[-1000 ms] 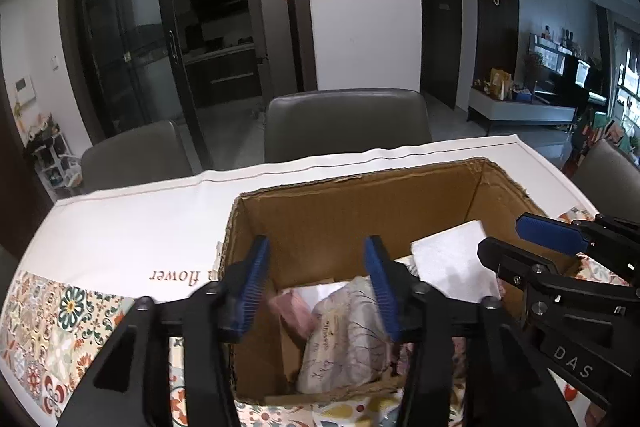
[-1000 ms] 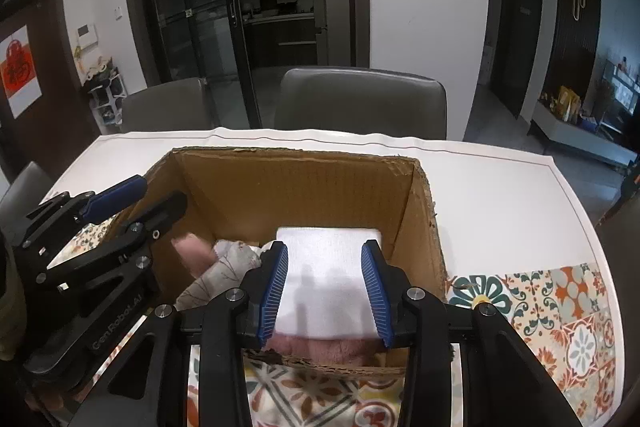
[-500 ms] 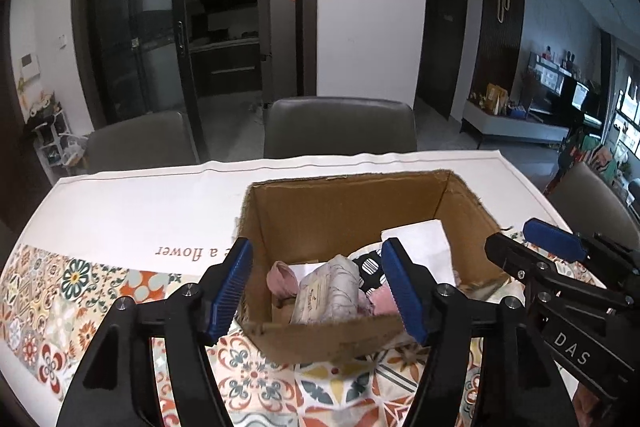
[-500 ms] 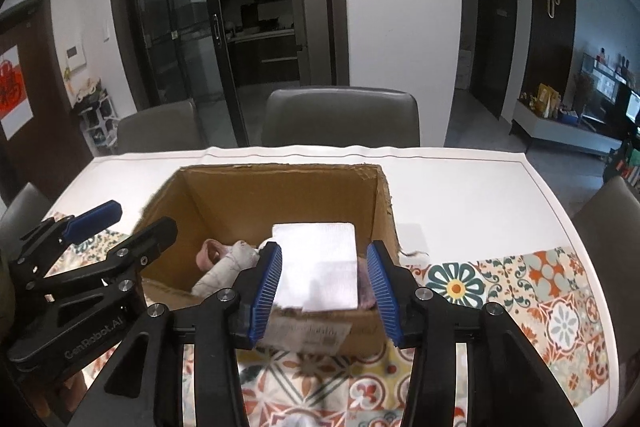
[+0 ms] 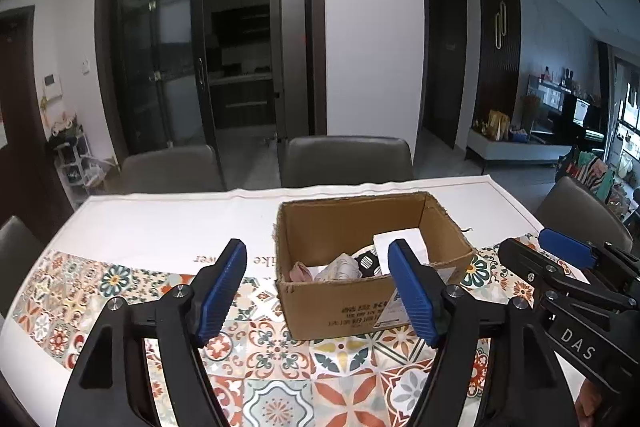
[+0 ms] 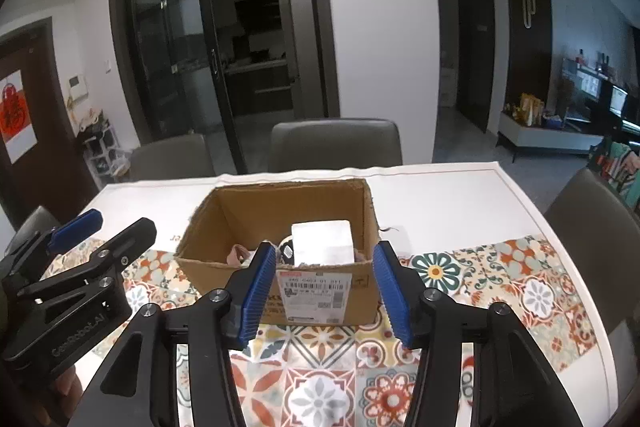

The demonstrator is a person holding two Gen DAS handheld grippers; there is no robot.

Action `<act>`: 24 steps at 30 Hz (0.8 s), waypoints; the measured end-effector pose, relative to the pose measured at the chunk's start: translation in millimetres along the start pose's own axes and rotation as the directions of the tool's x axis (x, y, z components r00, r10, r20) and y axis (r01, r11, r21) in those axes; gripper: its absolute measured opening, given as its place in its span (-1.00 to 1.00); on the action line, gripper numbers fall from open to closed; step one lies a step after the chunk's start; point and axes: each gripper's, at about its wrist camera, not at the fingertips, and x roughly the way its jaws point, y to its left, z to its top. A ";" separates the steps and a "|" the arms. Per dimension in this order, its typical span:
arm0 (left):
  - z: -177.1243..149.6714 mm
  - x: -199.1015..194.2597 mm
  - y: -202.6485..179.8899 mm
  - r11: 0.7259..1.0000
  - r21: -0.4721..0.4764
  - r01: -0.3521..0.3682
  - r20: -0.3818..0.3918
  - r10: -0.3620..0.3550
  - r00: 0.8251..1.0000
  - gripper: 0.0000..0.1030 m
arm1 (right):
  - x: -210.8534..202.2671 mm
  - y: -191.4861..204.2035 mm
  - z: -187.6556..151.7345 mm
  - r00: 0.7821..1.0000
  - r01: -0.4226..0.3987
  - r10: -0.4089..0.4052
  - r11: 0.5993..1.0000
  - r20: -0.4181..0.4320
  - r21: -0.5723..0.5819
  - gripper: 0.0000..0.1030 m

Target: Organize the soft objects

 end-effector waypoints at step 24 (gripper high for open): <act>-54.0 -115.0 -24.5 0.997 -0.039 -0.065 0.036 0.067 0.997 0.71 | -114.6 -13.9 -49.4 0.999 0.014 -0.014 1.000 0.046 -0.009 0.35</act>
